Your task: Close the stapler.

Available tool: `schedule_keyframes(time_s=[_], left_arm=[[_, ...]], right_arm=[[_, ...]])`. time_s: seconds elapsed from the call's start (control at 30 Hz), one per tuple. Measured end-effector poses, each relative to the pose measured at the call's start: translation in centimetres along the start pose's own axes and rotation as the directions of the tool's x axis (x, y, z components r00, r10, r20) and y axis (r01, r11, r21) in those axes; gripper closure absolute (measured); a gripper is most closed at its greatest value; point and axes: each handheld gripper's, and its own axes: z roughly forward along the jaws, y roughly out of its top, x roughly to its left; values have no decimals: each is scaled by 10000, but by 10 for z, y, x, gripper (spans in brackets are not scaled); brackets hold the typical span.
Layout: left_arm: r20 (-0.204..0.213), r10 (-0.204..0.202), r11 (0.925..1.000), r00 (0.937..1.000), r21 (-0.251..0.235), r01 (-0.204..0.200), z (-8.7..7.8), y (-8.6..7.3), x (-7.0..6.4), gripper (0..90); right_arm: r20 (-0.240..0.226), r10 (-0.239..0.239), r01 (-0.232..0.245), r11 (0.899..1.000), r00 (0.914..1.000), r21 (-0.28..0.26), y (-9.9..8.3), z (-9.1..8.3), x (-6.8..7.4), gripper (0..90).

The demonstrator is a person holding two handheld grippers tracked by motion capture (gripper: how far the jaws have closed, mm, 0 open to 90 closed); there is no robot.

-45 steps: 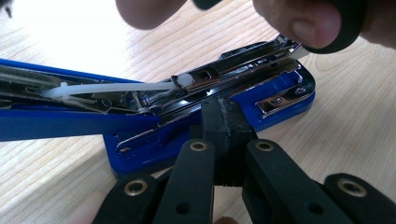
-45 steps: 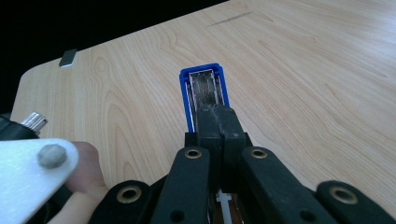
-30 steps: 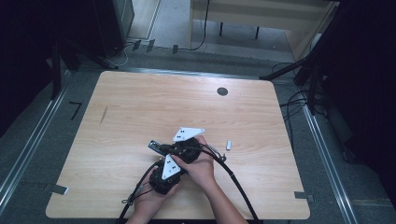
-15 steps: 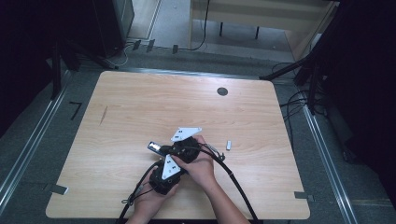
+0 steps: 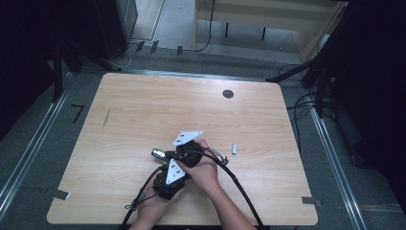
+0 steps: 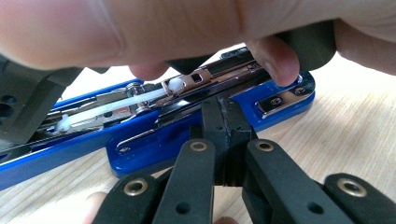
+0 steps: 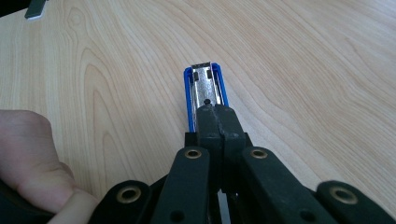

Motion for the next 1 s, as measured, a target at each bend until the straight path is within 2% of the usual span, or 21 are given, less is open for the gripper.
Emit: schedule_keyframes(time_s=[0.27, 0.37, 0.57, 0.67, 1.0], left_arm=[[5, -16, 10000, 10000, -7, 16, 0, 0, 0, 900], [16, -23, 10000, 10000, -4, 23, 0, 0, 0, 900], [15, -43, 10000, 10000, -14, 43, 0, 0, 0, 900], [-16, -17, 10000, 10000, -20, 17, 0, 0, 0, 900], [0, -35, 10000, 10000, -12, 35, 0, 0, 0, 900]], right_arm=[[-36, 79, -79, 10000, 10000, 8, 0, -1, -1, 900], [7, 47, -47, 9999, 10000, -160, 1, -4, -1, 900], [210, 44, -32, 9985, 9998, -539, 5, -19, -4, 900], [455, 63, -31, 9975, 9989, -699, 6, -32, -9, 900], [919, 210, -142, 9972, 9955, -735, -3, -51, -19, 900]])
